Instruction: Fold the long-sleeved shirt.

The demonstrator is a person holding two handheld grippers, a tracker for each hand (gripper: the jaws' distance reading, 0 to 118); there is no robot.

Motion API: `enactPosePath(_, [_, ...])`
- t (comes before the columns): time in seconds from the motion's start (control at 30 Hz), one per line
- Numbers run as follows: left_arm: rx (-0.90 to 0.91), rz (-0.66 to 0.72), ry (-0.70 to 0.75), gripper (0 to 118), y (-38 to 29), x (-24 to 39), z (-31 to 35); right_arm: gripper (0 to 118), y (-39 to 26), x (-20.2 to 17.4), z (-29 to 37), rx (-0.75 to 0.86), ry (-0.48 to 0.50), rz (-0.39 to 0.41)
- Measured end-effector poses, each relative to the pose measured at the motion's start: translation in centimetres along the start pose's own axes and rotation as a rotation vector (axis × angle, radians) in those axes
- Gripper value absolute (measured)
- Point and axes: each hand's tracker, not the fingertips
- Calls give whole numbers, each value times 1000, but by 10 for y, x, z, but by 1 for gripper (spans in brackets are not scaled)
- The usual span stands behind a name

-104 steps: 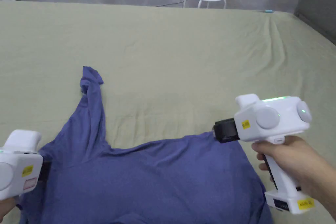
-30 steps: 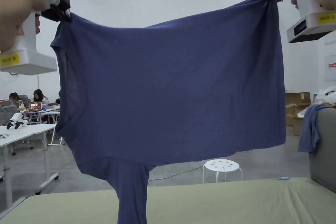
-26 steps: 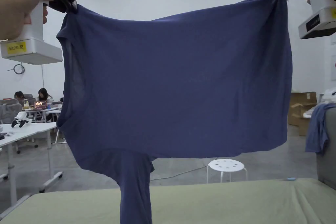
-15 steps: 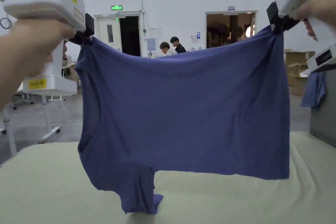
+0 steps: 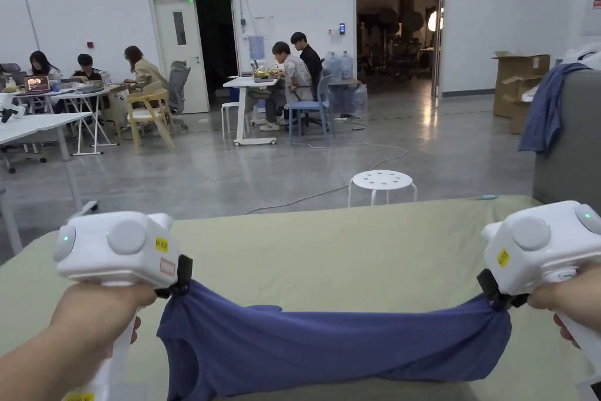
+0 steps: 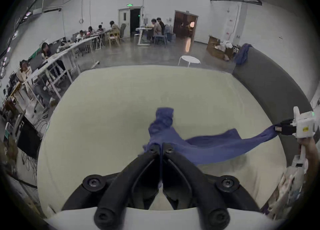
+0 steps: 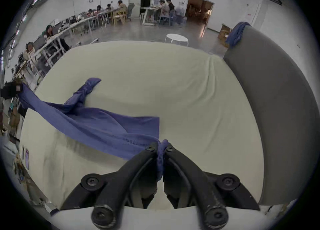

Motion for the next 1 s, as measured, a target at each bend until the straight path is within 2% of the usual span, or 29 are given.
enactPosePath(0.13, [-32,-50,-3,0,-45,5,38,1,-59,9,26,7,45,-35])
enactPosePath(0.47, [-108,-115,-6,0,-177,18,137,1,-236,5,90,-6,123,-36])
enactPosePath(0.6, [-136,-124,-20,0,-233,21,166,1,-299,4,99,-19,139,-9])
enactPosePath(0.67, [-152,-120,-26,0,-262,23,172,1,-329,3,100,-40,173,-30])
enactPosePath(0.83, [-208,-126,-22,0,-330,29,173,1,-390,-6,96,-73,170,0])
enactPosePath(1.0, [-278,-114,-24,0,-386,27,160,1,-426,-3,82,-128,182,-13])
